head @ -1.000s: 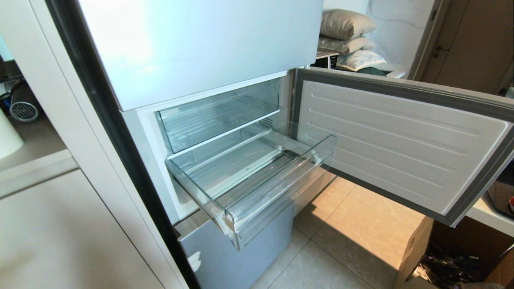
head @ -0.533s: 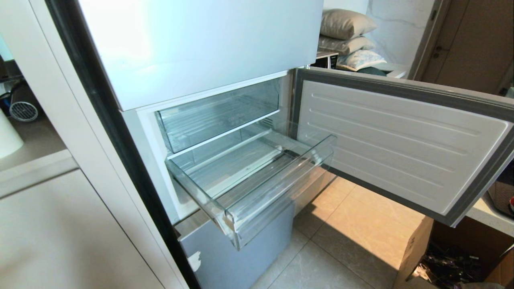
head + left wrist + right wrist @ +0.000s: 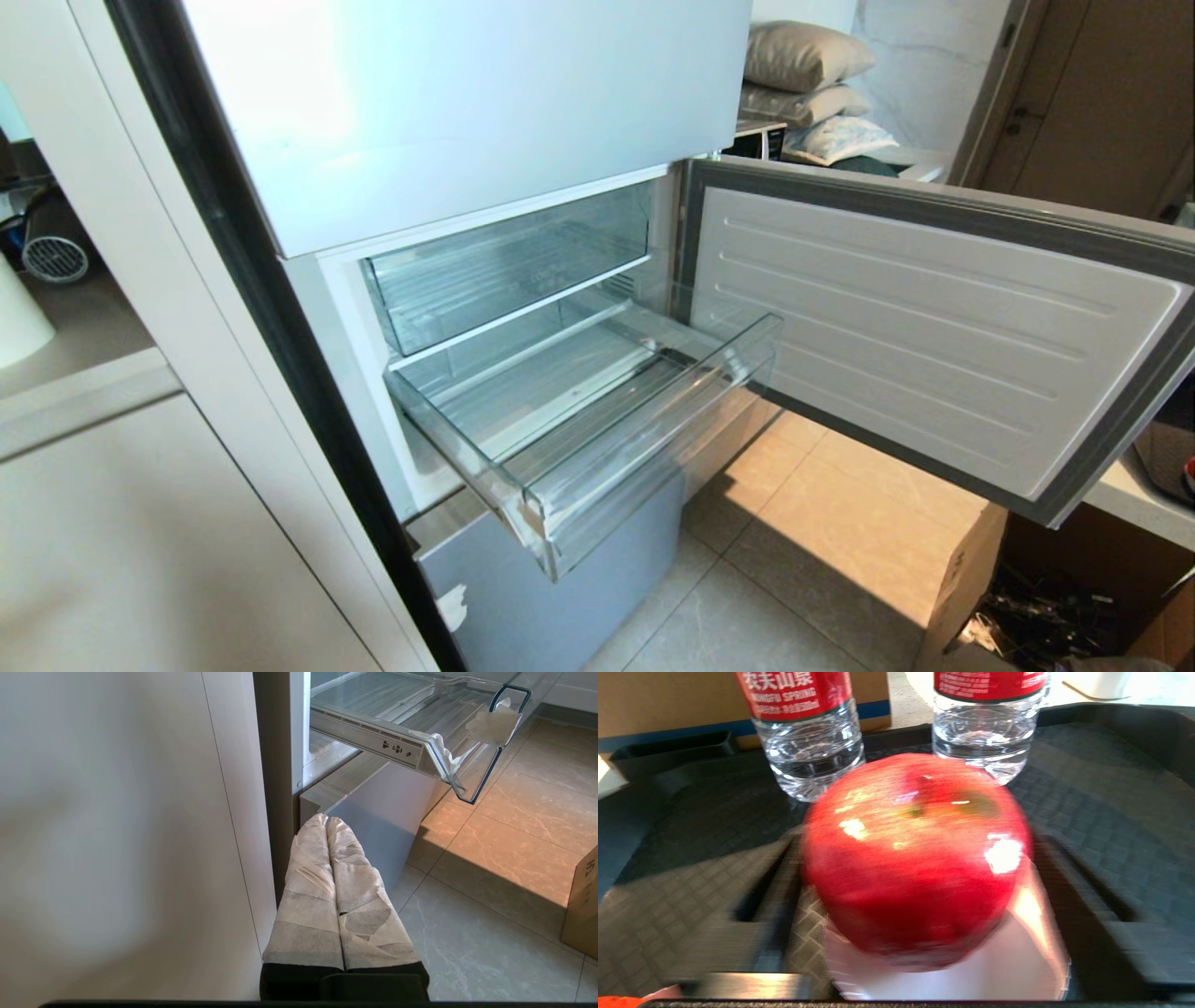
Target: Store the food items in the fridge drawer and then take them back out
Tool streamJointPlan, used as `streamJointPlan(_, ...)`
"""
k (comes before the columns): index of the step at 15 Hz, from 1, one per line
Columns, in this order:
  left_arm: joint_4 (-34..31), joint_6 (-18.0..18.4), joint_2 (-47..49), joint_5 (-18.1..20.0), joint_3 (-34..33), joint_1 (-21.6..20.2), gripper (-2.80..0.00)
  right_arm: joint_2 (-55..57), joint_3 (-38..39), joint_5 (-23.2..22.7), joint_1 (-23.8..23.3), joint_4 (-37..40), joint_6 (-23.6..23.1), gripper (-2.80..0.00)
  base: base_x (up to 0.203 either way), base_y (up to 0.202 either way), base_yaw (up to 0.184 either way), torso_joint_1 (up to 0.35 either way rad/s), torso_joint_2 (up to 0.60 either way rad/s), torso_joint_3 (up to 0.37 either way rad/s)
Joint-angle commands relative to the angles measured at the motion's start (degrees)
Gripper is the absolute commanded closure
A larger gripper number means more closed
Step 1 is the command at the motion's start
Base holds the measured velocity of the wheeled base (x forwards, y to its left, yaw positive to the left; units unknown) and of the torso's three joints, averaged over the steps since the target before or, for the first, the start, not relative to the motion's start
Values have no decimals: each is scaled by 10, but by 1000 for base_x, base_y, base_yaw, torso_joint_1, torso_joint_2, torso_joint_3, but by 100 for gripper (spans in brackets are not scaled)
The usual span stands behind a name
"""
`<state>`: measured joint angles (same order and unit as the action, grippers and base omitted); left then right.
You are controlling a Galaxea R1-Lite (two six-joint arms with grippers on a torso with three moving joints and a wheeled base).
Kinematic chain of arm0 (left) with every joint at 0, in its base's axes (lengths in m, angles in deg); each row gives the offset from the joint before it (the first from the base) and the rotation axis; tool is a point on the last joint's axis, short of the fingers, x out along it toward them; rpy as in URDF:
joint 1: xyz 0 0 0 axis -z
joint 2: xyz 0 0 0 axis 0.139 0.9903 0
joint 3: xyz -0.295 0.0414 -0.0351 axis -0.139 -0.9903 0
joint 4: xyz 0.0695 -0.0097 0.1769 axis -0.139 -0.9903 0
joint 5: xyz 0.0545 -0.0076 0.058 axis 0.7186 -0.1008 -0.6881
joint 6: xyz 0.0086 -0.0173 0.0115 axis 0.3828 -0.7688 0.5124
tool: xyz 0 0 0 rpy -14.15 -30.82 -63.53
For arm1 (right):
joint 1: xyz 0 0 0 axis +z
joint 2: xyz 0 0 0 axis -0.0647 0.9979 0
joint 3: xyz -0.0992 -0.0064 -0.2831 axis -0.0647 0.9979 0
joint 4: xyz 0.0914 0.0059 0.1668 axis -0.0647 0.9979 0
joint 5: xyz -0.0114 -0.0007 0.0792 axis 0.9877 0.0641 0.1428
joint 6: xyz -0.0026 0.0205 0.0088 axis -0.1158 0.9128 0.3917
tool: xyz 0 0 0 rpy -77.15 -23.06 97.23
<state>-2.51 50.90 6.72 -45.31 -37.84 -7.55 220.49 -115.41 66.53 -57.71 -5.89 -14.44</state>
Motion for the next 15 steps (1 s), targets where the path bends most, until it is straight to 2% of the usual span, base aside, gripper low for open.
streamJointPlan(1,0,0,1,0,0,0,0,-2,0,0,0,-4,0,0,0,0,0,0,0,0)
streamJointPlan(5,0,0,1,0,0,0,0,-5,5,0,-1,-4,2,0,0,0,0,0,0,0)
streamJointPlan(8,0,0,1,0,0,0,0,-60,27,2,-11,-3,6,0,0,0,0,0,0,0)
streamJointPlan(11,0,0,1,0,0,0,0,-188,90,3,-28,13,3,0,0,0,0,0,0,0)
streamJointPlan(15,0,-1,1,0,0,0,0,-452,253,-18,-55,92,-11,0,0,0,0,0,0,0)
